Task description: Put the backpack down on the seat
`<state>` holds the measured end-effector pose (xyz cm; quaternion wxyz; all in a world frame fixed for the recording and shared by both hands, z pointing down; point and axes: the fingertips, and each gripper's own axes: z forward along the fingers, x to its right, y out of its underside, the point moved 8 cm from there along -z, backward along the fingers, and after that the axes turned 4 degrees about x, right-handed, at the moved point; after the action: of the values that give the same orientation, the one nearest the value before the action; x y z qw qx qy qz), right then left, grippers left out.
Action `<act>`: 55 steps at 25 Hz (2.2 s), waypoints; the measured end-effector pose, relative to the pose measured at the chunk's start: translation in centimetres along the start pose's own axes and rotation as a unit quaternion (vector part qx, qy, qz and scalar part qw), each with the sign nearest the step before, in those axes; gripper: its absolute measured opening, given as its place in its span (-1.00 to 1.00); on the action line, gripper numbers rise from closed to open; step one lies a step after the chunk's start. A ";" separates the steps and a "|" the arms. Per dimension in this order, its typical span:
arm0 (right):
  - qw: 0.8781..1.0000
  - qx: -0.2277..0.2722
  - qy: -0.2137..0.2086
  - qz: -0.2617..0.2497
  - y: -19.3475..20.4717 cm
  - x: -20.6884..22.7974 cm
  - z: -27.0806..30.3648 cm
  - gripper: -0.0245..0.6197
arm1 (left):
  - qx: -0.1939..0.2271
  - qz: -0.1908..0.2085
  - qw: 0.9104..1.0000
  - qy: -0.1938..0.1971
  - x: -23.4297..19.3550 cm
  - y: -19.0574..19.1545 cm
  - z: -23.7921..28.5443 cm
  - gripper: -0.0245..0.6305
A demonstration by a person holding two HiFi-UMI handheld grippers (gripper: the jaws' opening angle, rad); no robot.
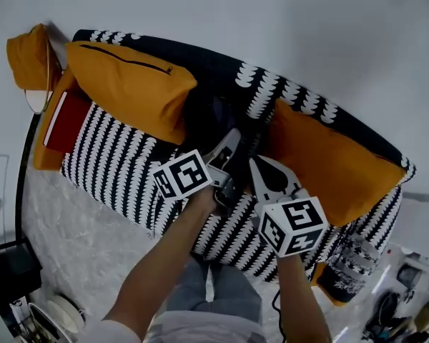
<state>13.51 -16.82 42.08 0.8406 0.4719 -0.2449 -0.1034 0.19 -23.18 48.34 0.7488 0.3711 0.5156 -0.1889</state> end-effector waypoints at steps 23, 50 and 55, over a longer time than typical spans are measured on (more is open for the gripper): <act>1.000 -0.006 0.007 0.025 1.1 6.1 -1.3 -0.92 | -0.056 0.061 0.997 -0.009 -0.5 2.9 8.4 -0.64; 0.999 0.034 0.017 0.034 -1.2 2.0 -5.7 -0.92 | -0.115 0.211 0.971 0.003 6.9 3.1 -0.1 -0.24; 0.999 0.039 0.018 0.025 -2.0 -1.0 -6.7 -0.92 | -0.106 0.231 0.967 0.007 9.1 2.1 -4.4 -0.24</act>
<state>16.19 -12.55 37.14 0.8282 0.4998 -0.2452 -0.0644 2.45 -17.55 39.92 0.8037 0.3997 0.4383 0.0473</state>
